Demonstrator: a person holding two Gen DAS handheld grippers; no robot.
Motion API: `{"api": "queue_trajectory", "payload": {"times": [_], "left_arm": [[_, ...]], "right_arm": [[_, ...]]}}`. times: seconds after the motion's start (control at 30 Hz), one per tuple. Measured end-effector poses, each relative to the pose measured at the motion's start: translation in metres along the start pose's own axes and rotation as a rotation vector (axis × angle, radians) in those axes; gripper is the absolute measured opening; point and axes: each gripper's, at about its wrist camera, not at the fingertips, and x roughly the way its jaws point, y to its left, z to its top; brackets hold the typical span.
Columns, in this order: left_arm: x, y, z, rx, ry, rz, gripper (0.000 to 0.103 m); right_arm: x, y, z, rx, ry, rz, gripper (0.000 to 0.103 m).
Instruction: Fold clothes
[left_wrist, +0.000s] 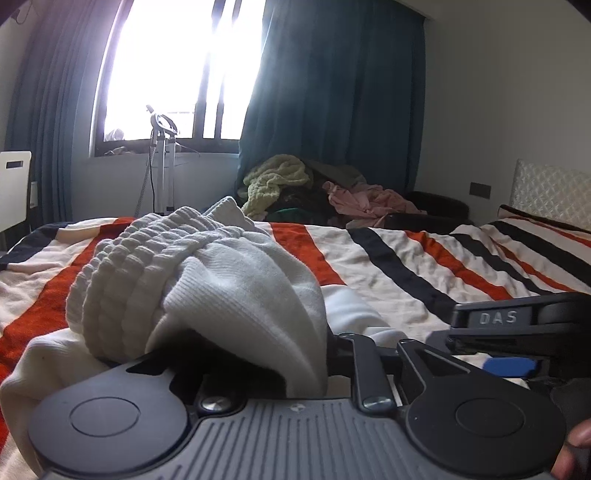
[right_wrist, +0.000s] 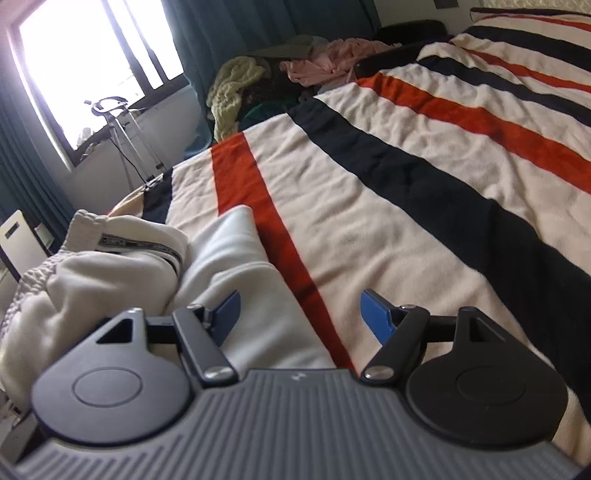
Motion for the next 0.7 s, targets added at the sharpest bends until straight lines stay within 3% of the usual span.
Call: {"api": "queue_trajectory", "payload": {"times": [0.07, 0.13, 0.17, 0.23, 0.37, 0.5, 0.7], "left_arm": [[-0.003, -0.001, 0.000, 0.001, 0.027, -0.041, 0.049], [-0.006, -0.003, 0.001, 0.003, 0.058, -0.086, 0.071], [-0.010, -0.004, 0.001, 0.010, 0.080, -0.106, 0.074], [-0.021, -0.004, 0.000, 0.016, 0.118, -0.119, 0.090], [-0.048, 0.010, 0.002, -0.019, 0.179, -0.096, 0.091], [-0.076, 0.047, 0.022, -0.096, 0.223, -0.012, 0.092], [-0.120, 0.113, 0.048, -0.135, 0.151, 0.132, 0.096]], "right_arm": [[-0.002, 0.001, 0.001, -0.004, -0.011, 0.009, 0.074], [-0.007, 0.000, 0.001, 0.004, -0.023, 0.031, 0.074], [-0.009, 0.001, 0.002, 0.003, -0.032, 0.040, 0.074], [-0.013, 0.002, 0.004, 0.000, -0.050, 0.059, 0.074], [-0.022, 0.007, 0.004, -0.012, -0.071, 0.120, 0.074], [-0.033, 0.018, 0.003, -0.064, -0.097, 0.212, 0.075], [-0.056, 0.058, -0.010, -0.265, -0.140, 0.418, 0.075]]}}
